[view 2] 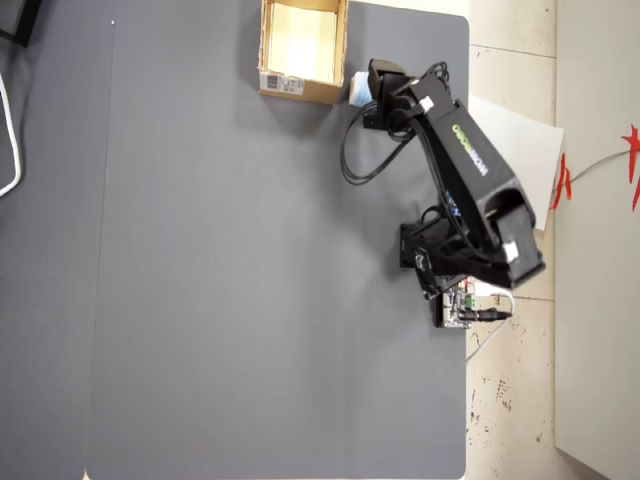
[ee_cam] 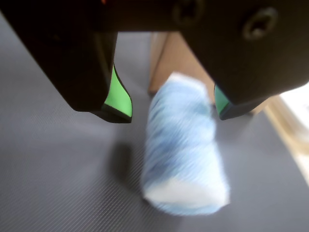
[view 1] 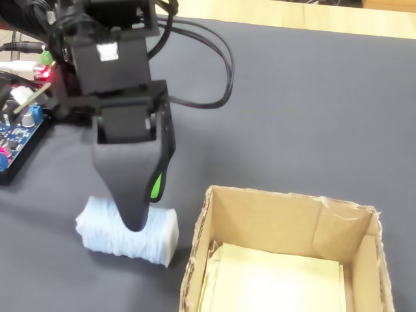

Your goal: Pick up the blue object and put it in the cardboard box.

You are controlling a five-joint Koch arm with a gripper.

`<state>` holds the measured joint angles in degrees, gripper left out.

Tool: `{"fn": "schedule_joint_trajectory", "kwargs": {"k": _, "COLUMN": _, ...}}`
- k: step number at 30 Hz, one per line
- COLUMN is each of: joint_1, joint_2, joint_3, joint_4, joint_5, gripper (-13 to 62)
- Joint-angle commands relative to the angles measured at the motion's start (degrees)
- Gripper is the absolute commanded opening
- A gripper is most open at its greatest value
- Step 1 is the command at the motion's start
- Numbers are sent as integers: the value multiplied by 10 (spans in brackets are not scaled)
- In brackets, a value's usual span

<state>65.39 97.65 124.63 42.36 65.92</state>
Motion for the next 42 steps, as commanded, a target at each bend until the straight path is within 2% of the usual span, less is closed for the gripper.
{"fn": "schedule_joint_trajectory", "kwargs": {"k": 1, "joint_1": 11, "joint_2": -5, "joint_3": -29, "joint_4": -18, "joint_5": -1, "gripper": 328}}
{"fn": "schedule_joint_trajectory", "kwargs": {"k": 10, "joint_1": 32, "joint_2": -74, "joint_3": -40, "joint_4": -60, "joint_5": 15, "gripper": 326}}
{"fn": "schedule_joint_trajectory", "kwargs": {"k": 15, "joint_1": 36, "joint_2": -99, "joint_3": -42, "joint_4": -90, "joint_5": 35, "gripper": 293}}
{"fn": "schedule_joint_trajectory", "kwargs": {"k": 22, "joint_1": 35, "joint_2": -109, "joint_3": -25, "joint_4": -206, "joint_5": 47, "gripper": 123}}
{"fn": "schedule_joint_trajectory", "kwargs": {"k": 28, "joint_1": 35, "joint_2": -95, "joint_3": -3, "joint_4": -270, "joint_5": 107, "gripper": 122}}
{"fn": "schedule_joint_trajectory", "kwargs": {"k": 42, "joint_1": 33, "joint_2": 38, "joint_3": 66, "joint_4": -420, "joint_5": 182, "gripper": 122}}
